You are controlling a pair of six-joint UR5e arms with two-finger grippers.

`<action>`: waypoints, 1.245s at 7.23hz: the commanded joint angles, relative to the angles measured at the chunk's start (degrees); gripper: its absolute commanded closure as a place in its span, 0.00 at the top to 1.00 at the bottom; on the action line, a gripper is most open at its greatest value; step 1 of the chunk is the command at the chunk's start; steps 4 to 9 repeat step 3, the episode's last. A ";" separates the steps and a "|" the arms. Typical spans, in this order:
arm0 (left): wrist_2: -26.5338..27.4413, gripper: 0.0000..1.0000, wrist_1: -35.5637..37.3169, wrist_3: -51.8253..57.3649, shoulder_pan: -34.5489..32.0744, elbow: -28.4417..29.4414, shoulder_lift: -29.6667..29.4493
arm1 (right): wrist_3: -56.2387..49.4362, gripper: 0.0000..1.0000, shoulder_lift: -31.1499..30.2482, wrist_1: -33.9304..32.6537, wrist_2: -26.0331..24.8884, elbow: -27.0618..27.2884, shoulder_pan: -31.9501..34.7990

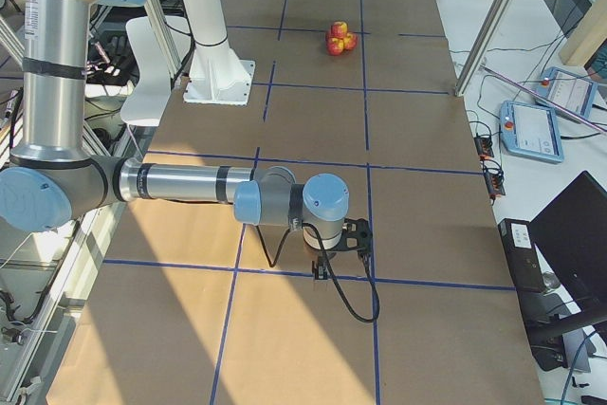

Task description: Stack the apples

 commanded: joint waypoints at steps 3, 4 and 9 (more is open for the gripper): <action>0.01 1.00 -0.10 0.05 0.00 -0.30 -0.77 | 0.00 1.00 0.00 0.00 0.00 0.00 0.00; 0.01 1.00 -0.10 0.05 0.00 -0.30 -0.77 | 0.00 1.00 0.00 0.00 0.00 0.00 0.00; 0.01 1.00 -0.10 0.05 0.00 -0.30 -0.77 | 0.00 1.00 0.00 0.00 0.00 0.00 0.00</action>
